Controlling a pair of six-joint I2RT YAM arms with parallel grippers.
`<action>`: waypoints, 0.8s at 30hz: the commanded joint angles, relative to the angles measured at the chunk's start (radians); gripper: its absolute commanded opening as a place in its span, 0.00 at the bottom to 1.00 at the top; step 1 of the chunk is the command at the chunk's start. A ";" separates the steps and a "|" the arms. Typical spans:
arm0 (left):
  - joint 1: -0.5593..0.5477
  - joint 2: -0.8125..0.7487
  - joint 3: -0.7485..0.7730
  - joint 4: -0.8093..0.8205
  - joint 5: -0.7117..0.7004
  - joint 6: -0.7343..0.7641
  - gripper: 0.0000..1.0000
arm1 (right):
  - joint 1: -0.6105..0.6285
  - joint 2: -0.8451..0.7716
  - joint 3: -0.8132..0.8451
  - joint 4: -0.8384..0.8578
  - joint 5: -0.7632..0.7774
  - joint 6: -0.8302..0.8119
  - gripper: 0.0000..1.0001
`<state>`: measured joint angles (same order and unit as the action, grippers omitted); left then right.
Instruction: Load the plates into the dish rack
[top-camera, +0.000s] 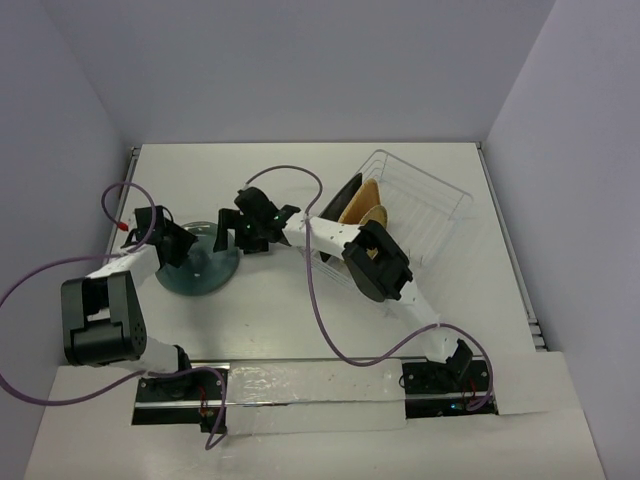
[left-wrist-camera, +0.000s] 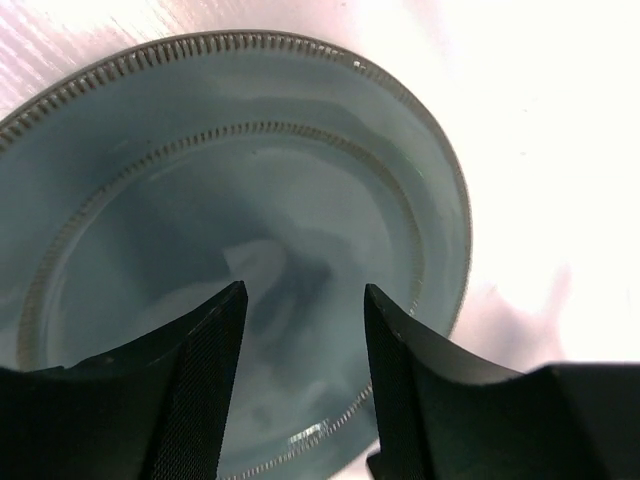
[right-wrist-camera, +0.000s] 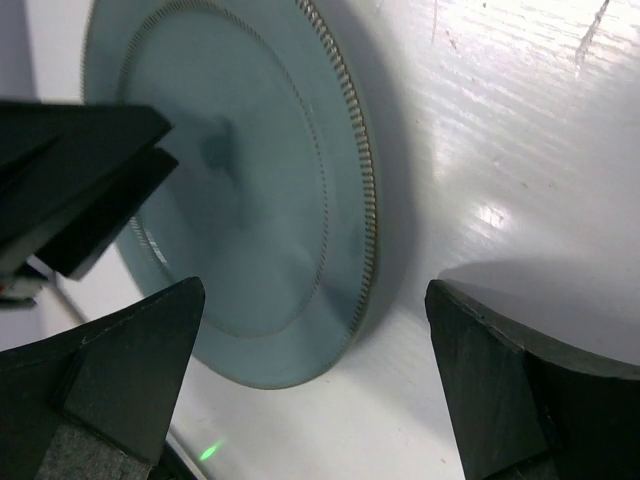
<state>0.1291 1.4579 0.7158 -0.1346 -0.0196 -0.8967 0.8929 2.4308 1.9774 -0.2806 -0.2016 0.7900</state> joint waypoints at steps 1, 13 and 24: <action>0.007 -0.077 0.033 -0.059 -0.051 0.020 0.62 | -0.008 0.047 0.012 -0.017 -0.080 0.065 0.99; 0.052 0.130 0.008 -0.013 -0.027 0.004 0.63 | -0.028 0.088 -0.018 -0.014 -0.108 0.119 0.99; 0.053 0.192 0.011 0.004 0.004 0.002 0.63 | -0.023 0.191 0.094 -0.001 -0.190 0.190 0.87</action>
<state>0.1749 1.5780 0.7546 -0.0350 -0.0174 -0.9062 0.8632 2.5298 2.0640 -0.2073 -0.4007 0.9662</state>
